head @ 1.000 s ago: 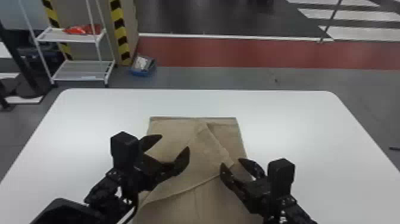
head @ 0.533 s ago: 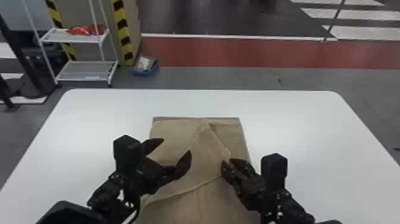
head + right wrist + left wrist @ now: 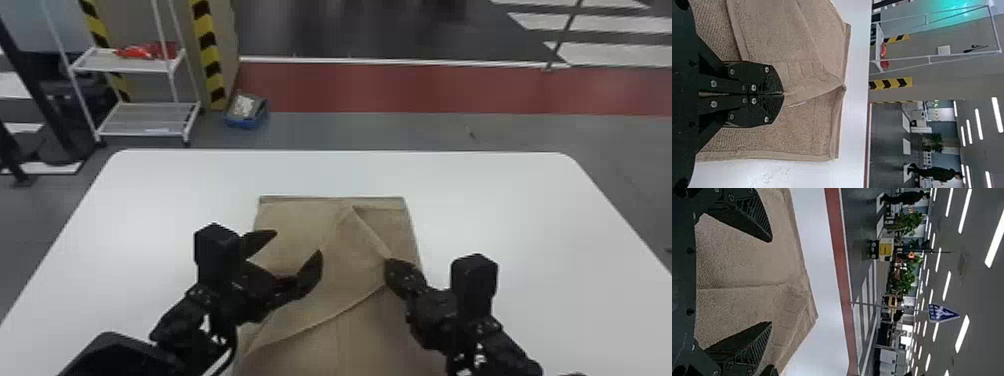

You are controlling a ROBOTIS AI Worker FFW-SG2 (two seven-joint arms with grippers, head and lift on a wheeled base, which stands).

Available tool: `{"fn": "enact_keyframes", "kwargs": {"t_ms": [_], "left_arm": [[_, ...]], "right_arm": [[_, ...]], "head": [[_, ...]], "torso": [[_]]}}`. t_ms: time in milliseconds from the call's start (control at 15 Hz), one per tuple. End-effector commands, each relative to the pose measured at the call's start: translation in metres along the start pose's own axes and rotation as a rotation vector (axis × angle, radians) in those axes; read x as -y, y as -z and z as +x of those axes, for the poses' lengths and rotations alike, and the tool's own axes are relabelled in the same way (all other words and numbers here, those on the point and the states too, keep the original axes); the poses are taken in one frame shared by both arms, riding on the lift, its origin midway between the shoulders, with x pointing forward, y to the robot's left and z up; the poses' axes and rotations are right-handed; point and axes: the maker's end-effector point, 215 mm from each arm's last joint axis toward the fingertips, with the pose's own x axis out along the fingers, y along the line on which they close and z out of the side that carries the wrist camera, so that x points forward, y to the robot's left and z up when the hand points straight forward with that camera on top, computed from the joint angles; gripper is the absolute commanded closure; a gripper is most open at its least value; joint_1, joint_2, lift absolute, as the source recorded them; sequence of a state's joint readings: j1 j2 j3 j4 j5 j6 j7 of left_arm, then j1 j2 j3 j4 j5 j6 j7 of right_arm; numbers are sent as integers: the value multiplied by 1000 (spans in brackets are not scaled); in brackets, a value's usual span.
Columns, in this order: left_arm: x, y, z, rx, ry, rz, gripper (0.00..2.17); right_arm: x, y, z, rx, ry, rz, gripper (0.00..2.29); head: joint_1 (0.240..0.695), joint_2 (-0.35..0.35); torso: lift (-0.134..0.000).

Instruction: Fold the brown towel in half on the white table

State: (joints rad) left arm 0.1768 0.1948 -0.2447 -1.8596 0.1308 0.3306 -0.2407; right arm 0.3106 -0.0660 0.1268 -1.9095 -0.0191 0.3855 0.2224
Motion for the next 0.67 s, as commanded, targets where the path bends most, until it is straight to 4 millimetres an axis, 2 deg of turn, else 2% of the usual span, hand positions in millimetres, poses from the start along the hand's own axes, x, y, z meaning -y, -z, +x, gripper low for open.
{"fn": "enact_keyframes", "kwargs": {"t_ms": [0,133,200,400,600], "left_arm": [[-5,2,4,-6,-6,5,147],[-11,5,9,-14,-14,3,147],[-14,5,13,-15,-20,9,147],[-26,3,23,-12,-36,23,147],[-26,4,37,-22,-27,30,147]], "right_arm": [[8,-22,-8,47,14,-1,1477],[19,-32,-15,69,36,-1,1480],[35,-33,-22,76,66,-2,1477],[103,-36,-49,86,175,30,1477],[155,-28,-73,76,257,51,1477]], "head": [[695,-48],[695,-52],[695,-55],[695,-88],[695,-164]], "torso": [[-123],[-123],[-123],[-123],[-123]]}}
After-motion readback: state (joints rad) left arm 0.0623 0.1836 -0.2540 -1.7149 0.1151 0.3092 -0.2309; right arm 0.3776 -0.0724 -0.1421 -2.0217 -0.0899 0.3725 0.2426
